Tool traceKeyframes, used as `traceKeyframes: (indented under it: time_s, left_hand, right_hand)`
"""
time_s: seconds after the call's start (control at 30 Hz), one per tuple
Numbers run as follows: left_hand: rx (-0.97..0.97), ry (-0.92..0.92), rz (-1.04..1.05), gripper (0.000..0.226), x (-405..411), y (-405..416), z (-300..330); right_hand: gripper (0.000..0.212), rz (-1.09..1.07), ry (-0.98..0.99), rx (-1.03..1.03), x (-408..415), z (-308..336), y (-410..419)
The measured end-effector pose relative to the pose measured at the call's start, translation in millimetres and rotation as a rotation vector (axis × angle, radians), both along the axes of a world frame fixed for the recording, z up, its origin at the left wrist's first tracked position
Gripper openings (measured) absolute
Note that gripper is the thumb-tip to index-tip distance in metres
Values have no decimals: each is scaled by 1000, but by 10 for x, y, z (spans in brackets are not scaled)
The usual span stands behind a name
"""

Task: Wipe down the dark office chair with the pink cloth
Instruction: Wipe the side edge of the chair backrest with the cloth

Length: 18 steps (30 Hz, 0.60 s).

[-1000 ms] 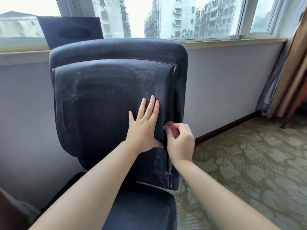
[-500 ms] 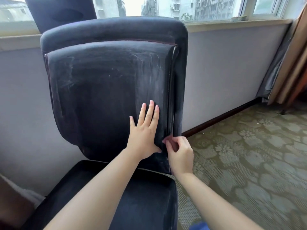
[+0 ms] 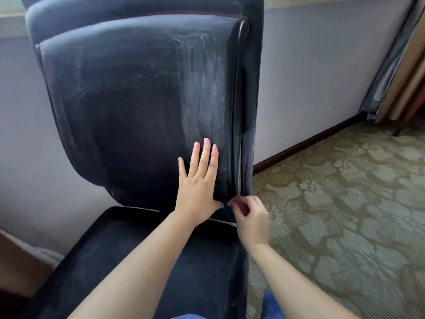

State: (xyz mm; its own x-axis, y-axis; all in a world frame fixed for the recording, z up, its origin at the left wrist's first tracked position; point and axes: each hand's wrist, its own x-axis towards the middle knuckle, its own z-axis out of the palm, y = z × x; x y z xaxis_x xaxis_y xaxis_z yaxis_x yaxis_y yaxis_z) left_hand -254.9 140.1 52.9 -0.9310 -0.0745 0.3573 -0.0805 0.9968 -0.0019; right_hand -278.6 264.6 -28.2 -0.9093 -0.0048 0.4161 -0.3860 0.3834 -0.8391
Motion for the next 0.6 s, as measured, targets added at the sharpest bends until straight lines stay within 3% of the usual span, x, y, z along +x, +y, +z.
traceKeyframes:
  time_s: [0.23, 0.47, 0.6]
  left_hand:
    - [32, 111, 14, 143, -53, 21, -212]
    - [52, 99, 26, 140, -34, 35, -371]
    - [50, 74, 22, 144, 28, 20, -422]
  right_hand:
    - [7, -22, 139, -131, -12, 95, -25]
    - [6, 38, -17, 174, -176, -287, 89]
    - [6, -13, 19, 59, -157, -212, 109]
